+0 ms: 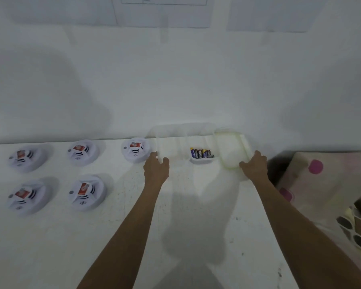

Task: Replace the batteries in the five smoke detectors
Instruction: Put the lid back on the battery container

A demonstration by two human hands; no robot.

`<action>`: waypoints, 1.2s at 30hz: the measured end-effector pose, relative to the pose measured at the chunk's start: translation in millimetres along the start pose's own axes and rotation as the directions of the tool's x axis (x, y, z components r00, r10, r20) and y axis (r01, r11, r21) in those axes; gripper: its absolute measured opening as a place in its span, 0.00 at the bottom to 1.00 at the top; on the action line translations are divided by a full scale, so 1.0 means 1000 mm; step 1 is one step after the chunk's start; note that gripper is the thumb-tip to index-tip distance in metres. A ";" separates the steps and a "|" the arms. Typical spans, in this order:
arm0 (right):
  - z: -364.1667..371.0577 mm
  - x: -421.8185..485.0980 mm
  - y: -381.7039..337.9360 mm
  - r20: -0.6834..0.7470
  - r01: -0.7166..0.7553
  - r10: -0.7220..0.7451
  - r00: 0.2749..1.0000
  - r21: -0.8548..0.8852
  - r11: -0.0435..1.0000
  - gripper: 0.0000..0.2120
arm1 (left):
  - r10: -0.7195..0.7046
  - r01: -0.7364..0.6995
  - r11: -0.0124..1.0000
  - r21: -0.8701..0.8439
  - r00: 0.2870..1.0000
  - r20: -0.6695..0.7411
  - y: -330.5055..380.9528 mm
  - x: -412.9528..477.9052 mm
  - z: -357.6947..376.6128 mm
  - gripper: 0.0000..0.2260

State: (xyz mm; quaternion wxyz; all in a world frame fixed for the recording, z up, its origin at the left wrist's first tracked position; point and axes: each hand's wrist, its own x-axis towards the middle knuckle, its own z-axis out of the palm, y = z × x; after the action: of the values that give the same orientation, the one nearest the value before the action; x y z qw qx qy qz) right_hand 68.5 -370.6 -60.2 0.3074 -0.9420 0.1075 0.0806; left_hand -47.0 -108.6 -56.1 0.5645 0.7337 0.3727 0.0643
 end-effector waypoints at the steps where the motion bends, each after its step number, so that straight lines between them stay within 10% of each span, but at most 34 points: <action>1: 0.001 0.004 0.003 -0.005 -0.017 0.017 1.000 0.020 1.000 0.29 | -0.011 0.011 0.999 -0.047 1.000 -0.003 0.003 -0.005 -0.001 0.21; 9: -0.002 0.013 0.011 -0.005 -0.048 0.058 0.998 0.478 0.877 0.04 | -0.067 0.051 0.967 -0.250 0.996 -0.057 -0.008 -0.017 -0.008 0.17; 17: -0.033 -0.028 -0.001 -0.094 0.079 -0.008 0.996 0.787 0.612 0.15 | -0.006 -0.009 0.988 -0.152 0.995 -0.099 -0.030 -0.028 -0.037 0.14; 28: -0.021 -0.119 -0.051 -0.075 0.284 -0.359 0.930 0.768 0.574 0.13 | 0.170 -0.169 0.985 0.022 0.985 -0.008 -0.059 -0.042 -0.093 0.10; 36: 0.023 -0.179 -0.074 -0.241 0.732 -0.699 0.673 0.355 0.582 0.16 | 0.244 -0.268 0.941 0.206 0.960 0.137 -0.078 -0.044 -0.137 0.10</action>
State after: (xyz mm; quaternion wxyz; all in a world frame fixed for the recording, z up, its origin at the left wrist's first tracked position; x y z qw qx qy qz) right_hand -87.5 -271.2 2.3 0.5057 -0.8168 -0.2548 -0.1106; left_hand -186.1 -22.3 -61.4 0.4849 0.8370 0.2474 0.0548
